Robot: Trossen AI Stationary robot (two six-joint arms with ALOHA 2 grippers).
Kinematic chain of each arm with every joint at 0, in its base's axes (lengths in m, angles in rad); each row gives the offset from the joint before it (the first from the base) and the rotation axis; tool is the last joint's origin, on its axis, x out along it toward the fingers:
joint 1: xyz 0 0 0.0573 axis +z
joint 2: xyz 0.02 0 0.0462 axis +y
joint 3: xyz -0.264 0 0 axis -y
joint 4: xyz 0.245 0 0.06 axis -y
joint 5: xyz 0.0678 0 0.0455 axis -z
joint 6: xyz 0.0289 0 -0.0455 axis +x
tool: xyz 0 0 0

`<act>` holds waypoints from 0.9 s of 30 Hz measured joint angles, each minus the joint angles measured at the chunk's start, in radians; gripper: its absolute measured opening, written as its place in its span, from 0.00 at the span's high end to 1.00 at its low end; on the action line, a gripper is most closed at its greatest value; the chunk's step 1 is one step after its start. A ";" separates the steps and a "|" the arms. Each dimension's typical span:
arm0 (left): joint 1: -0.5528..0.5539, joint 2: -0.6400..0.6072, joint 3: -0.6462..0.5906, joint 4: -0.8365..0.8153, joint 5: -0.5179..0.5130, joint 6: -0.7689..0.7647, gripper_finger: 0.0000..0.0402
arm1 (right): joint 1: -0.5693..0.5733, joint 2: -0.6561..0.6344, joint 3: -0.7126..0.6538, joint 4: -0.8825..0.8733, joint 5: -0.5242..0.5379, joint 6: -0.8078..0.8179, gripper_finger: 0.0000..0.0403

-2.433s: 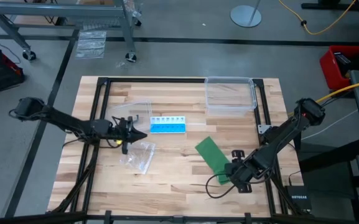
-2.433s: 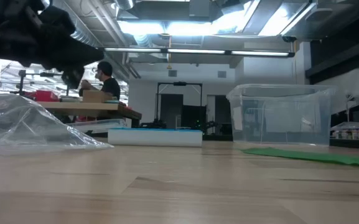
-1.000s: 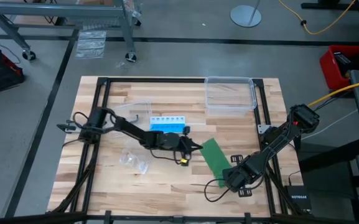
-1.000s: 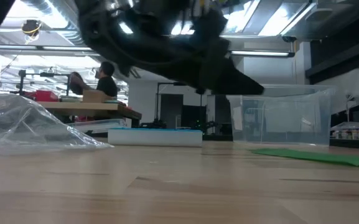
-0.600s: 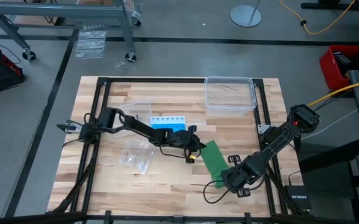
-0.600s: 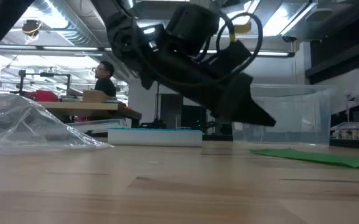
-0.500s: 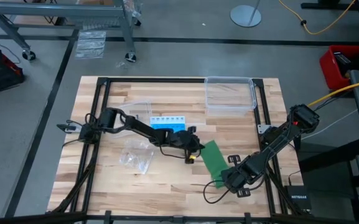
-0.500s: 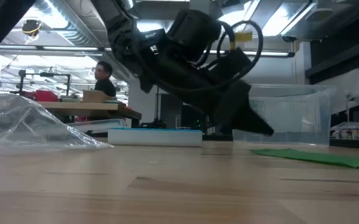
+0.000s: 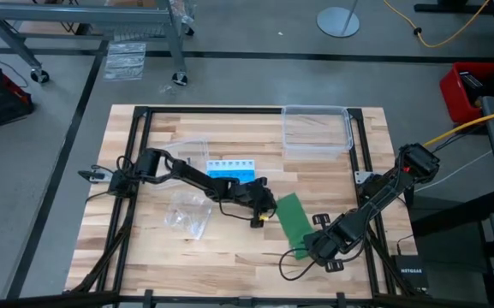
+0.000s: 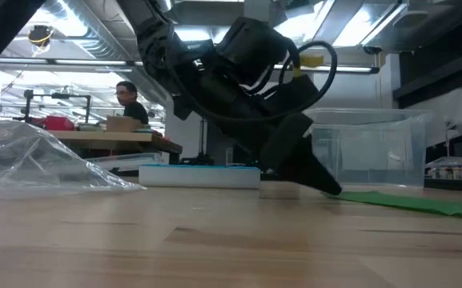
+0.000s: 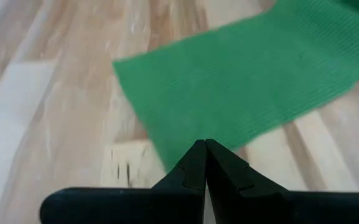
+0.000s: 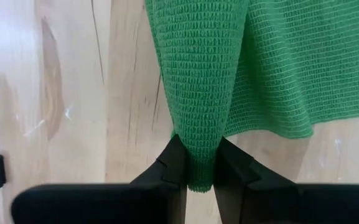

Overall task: Roll bandage
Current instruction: Roll the green bandage

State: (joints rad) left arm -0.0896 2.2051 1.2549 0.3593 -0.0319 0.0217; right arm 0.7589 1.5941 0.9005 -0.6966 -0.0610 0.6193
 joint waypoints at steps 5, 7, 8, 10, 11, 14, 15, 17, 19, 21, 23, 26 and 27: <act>0.000 -0.002 0.001 -0.022 -0.062 -0.025 0.99 | 0.000 0.000 0.000 0.001 -0.002 0.000 0.87; 0.000 -0.003 0.001 -0.037 -0.111 -0.053 0.99 | 0.000 0.000 0.000 0.001 -0.015 0.000 0.87; 0.000 -0.004 0.002 -0.049 -0.135 -0.071 0.99 | 0.000 0.000 0.000 0.001 -0.025 0.000 0.87; 0.000 -0.005 0.003 -0.077 -0.179 -0.099 0.99 | 0.000 0.000 0.000 0.001 -0.044 0.000 0.87; 0.000 -0.006 0.003 -0.088 -0.192 -0.117 0.99 | 0.000 0.000 0.000 0.001 -0.052 0.001 0.87; 0.000 -0.008 0.004 -0.105 -0.212 -0.151 0.99 | 0.000 0.000 0.000 0.000 -0.065 0.000 0.87; 0.000 -0.008 0.004 -0.106 -0.217 -0.158 0.99 | 0.000 0.000 0.001 0.000 -0.066 0.000 0.87; 0.000 -0.008 0.003 -0.110 -0.242 -0.180 0.99 | 0.000 0.000 0.008 -0.004 -0.067 0.000 0.87; 0.000 -0.008 0.003 -0.116 -0.279 -0.209 0.99 | 0.000 0.000 0.025 -0.008 -0.064 -0.012 0.87; 0.003 -0.008 0.003 -0.131 -0.308 -0.236 0.99 | 0.000 0.000 0.049 -0.015 -0.057 -0.039 0.87; 0.009 -0.009 0.003 -0.154 -0.318 -0.265 0.99 | 0.000 0.000 0.079 -0.021 -0.028 -0.063 0.87; 0.020 -0.010 0.004 -0.182 -0.324 -0.300 0.99 | 0.000 0.000 0.122 -0.061 0.023 -0.079 0.87; 0.023 -0.010 0.003 -0.189 -0.325 -0.307 0.99 | 0.000 0.000 0.133 -0.076 0.033 -0.079 0.87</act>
State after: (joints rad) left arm -0.0664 2.1948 1.2583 0.1703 -0.3565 -0.2855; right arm 0.7589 1.5940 1.0334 -0.7722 -0.0279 0.5402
